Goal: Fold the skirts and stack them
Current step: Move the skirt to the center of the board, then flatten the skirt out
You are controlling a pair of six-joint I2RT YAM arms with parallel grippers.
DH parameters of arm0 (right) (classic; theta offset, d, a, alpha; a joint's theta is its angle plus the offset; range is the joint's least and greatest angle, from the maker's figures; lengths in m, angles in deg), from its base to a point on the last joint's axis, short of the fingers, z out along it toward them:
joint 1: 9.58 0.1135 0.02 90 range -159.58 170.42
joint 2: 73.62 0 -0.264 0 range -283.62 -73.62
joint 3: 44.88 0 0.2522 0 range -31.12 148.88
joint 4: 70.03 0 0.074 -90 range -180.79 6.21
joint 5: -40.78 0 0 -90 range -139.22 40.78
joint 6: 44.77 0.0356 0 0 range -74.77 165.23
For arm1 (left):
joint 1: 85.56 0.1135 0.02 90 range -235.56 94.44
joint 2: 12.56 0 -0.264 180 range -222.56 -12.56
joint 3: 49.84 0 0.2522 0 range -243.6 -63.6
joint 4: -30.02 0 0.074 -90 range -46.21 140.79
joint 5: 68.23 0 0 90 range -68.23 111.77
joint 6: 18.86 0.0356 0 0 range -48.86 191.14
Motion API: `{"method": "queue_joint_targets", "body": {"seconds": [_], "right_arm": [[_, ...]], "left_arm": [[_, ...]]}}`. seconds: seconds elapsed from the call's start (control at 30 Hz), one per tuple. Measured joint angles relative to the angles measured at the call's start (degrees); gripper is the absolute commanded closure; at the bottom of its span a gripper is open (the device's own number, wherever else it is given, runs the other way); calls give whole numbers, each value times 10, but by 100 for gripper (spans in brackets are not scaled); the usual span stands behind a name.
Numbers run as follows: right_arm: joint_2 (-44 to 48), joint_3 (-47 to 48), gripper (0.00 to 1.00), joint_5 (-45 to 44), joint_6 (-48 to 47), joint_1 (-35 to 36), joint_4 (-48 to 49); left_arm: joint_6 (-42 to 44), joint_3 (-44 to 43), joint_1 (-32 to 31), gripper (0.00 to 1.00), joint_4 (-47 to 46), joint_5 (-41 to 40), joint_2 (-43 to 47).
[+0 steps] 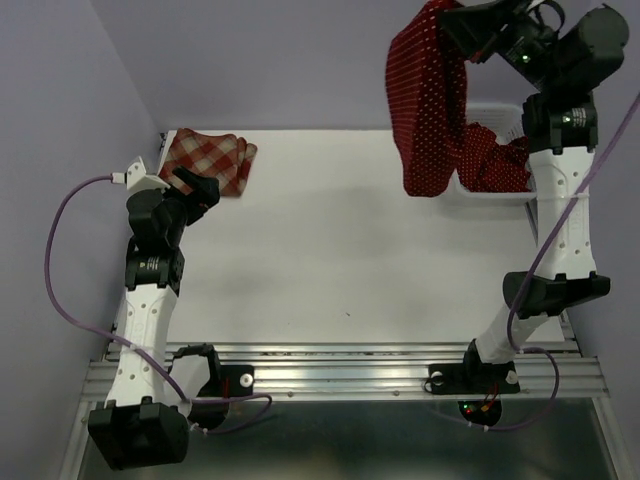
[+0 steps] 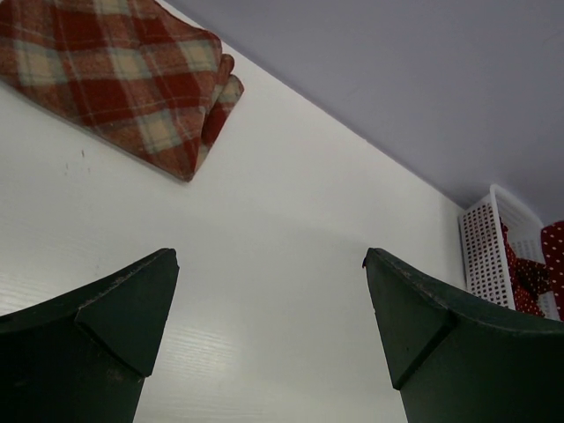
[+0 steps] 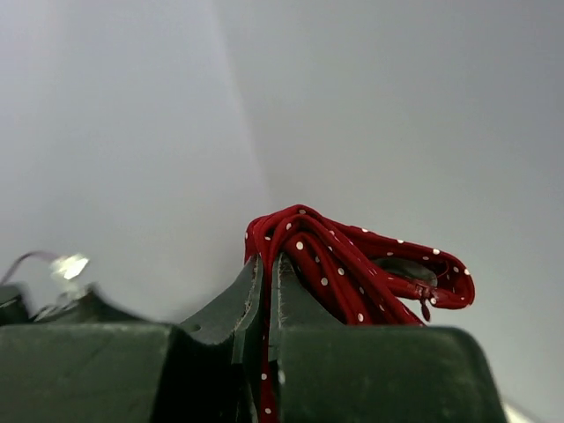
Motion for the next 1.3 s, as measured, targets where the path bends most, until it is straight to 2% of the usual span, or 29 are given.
{"method": "queue_joint_targets", "body": {"seconds": [0.13, 0.23, 0.3, 0.33, 0.43, 0.47, 0.53, 0.57, 0.6, 0.63, 0.67, 0.8, 0.97, 1.03, 1.1, 1.23, 1.3], "right_arm": [[-9, -5, 99, 58, -3, 97, -22], [-4, -41, 99, 91, 2, 127, -14], [19, -114, 99, 86, -5, 128, -3], [46, -182, 98, 70, -8, 125, -7], [118, -373, 88, 16, -22, 120, 3], [148, -450, 69, -13, -26, 118, -3], [177, -574, 59, -59, -27, 106, -5], [182, -624, 34, -85, -27, 97, -18], [178, -655, 24, -104, -29, 88, -31], [169, -683, 19, -128, -30, 80, -48], [159, -700, 0, -148, -37, 75, -61], [146, -739, 0, -209, -55, 59, -129], [229, -739, 0, -234, -75, 61, -135], [255, -739, 0, -245, -84, 68, -130], [258, -739, 0, -255, -95, 83, -126], [212, -731, 0, -283, -120, 122, -128], [166, -708, 0, -294, -134, 134, -131]], "left_arm": [[-16, 21, 0, 1, 3, 9, 0], [-26, 25, 0, 1, 9, 11, 1], [-32, 31, 0, 1, 13, 11, 5], [-35, 35, 0, 1, 18, 11, 9], [-42, 49, 0, 1, 29, 9, 18], [-45, 52, 0, 1, 36, 7, 20], [-48, 57, 0, 1, 51, 2, 22], [-49, 57, 0, 1, 60, -1, 22], [-50, 57, 0, 1, 72, -5, 22], [-51, 57, 0, 1, 79, -6, 22], [-52, 58, 0, 1, 84, -8, 22], [-59, 80, 0, 1, 108, -7, 27], [-81, 147, -13, 1, 134, 10, 43], [-96, 173, -35, 1, 140, 13, 43], [-114, 197, -85, 1, 142, 17, 36], [-144, 210, -174, 1, 122, 20, -16], [-152, 210, -190, 1, 108, 18, -47]]}}
